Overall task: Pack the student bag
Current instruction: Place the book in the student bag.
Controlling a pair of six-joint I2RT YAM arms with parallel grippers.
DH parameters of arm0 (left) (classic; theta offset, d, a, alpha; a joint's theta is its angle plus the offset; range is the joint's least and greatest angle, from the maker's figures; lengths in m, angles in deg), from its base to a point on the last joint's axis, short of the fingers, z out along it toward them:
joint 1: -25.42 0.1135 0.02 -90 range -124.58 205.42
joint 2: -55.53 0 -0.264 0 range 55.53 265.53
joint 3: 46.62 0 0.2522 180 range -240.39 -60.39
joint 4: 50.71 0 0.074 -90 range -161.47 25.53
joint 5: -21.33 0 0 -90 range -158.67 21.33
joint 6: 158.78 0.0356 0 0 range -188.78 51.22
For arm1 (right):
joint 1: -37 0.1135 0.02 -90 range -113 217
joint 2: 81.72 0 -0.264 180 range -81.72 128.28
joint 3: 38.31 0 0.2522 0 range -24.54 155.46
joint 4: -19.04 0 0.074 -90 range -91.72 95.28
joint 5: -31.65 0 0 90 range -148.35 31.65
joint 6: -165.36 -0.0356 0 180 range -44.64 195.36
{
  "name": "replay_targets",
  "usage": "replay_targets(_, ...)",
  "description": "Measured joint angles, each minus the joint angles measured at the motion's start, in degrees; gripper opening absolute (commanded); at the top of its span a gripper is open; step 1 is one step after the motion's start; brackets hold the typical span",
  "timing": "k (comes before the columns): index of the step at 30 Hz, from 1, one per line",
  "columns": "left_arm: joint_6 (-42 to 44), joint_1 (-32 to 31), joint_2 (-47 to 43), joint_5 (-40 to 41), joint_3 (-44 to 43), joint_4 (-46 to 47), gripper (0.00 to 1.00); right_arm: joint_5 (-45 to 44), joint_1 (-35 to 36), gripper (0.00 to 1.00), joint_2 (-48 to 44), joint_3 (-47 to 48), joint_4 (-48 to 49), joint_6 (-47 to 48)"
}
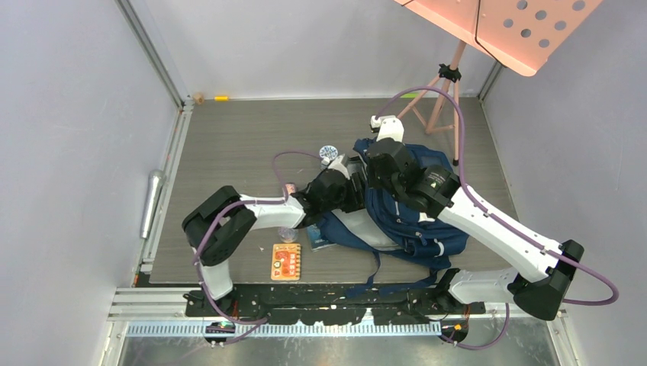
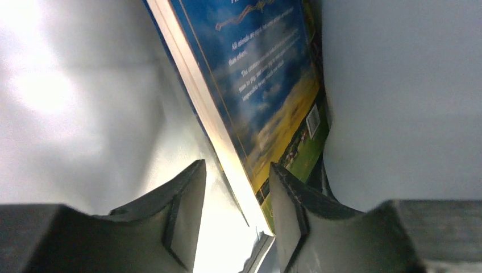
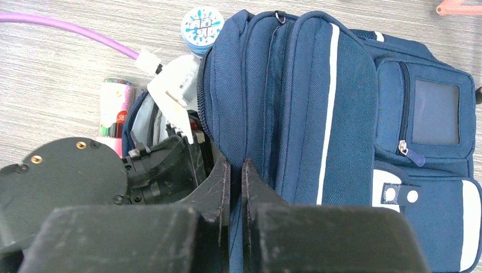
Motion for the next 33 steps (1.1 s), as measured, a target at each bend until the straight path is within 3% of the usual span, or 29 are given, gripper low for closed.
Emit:
replay_targets(5,0.2,-1.4,2.8,-1.1,-1.7,-0.2,0.15,0.0,0.0,0.0,0.0,0.0,0.0,0.0)
replay_targets(9,0.9,-2.0,5.7,-2.2,-5.0,-0.3,0.09,0.0,0.0,0.0,0.0,-0.1,0.1,0.0)
replay_targets(17,3.5,-3.5,12.1,-4.5,-13.5,1.2,0.08,-0.7,0.0,0.0,0.0,-0.7,0.1,-0.1)
replay_targets(21,5.3,-3.9,13.9,-5.1,-15.1,2.5,0.16,-1.6,-0.1,0.0,0.0,-1.0,0.1,-0.1)
replay_targets(26,9.3,-3.9,13.5,-4.8,-14.9,2.3,0.46,-2.5,-0.1,0.0,-0.7,-1.2,0.1,-0.1)
replay_targets(33,17.0,-4.0,0.8,-1.3,-7.3,-3.7,0.69,-8.4,0.3,0.0,-1.5,-1.6,-0.9,-1.7)
